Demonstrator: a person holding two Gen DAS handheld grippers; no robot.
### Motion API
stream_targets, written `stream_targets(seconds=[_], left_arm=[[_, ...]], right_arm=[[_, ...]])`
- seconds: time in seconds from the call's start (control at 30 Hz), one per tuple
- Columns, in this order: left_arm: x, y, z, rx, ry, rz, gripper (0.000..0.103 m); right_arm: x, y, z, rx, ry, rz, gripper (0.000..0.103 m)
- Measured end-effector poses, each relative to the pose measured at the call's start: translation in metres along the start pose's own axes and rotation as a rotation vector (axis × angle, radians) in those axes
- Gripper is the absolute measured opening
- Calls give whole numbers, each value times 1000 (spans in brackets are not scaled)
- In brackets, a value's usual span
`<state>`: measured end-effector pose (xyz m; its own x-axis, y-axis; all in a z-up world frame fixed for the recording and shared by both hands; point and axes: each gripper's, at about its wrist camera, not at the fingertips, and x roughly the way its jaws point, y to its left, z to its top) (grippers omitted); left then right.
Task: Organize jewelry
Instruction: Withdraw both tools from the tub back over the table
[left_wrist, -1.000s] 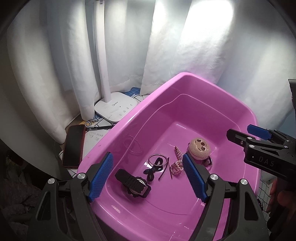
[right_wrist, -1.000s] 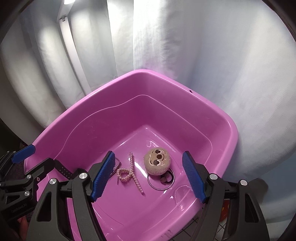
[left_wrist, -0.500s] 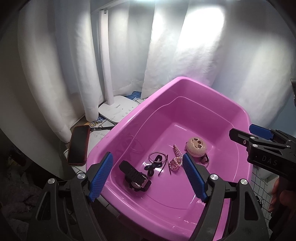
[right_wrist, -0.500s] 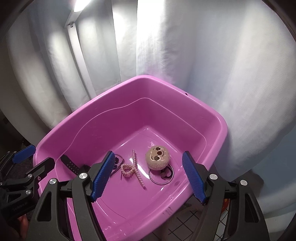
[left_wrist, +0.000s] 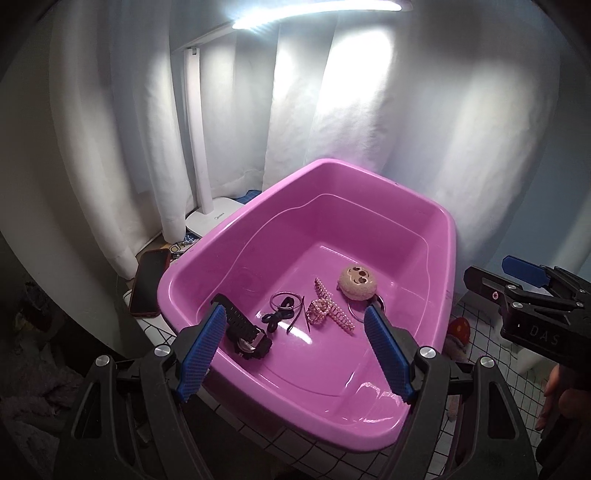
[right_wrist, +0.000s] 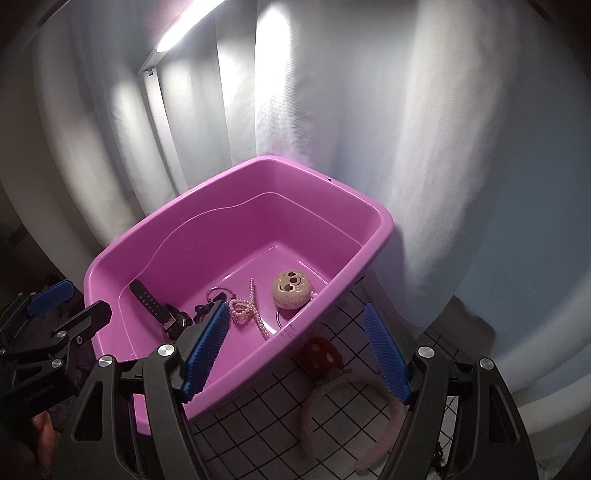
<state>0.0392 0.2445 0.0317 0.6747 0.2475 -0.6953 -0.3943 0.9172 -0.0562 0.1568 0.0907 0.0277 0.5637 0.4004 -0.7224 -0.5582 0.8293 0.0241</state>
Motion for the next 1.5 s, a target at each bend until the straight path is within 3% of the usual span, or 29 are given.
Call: stream_targets(seconds=[0.47, 0.83, 1.03, 1.17, 1.5], left_arm=[[-50, -94, -61, 96, 7, -39, 76], [-76, -162, -116, 134, 30, -29, 76], [-77, -191, -143, 135, 49, -13, 79], [-72, -201, -158, 124, 70, 0, 87], [-25, -191, -184, 140, 148, 23, 92]], right_arm=[[-73, -89, -113, 140, 28, -48, 72], [-112, -150, -190, 191, 53, -54, 72], [-119, -177, -223, 204, 62, -35, 72], [-115, -193, -242, 222, 82, -23, 72], [-81, -218, -279, 332, 133, -43, 74]])
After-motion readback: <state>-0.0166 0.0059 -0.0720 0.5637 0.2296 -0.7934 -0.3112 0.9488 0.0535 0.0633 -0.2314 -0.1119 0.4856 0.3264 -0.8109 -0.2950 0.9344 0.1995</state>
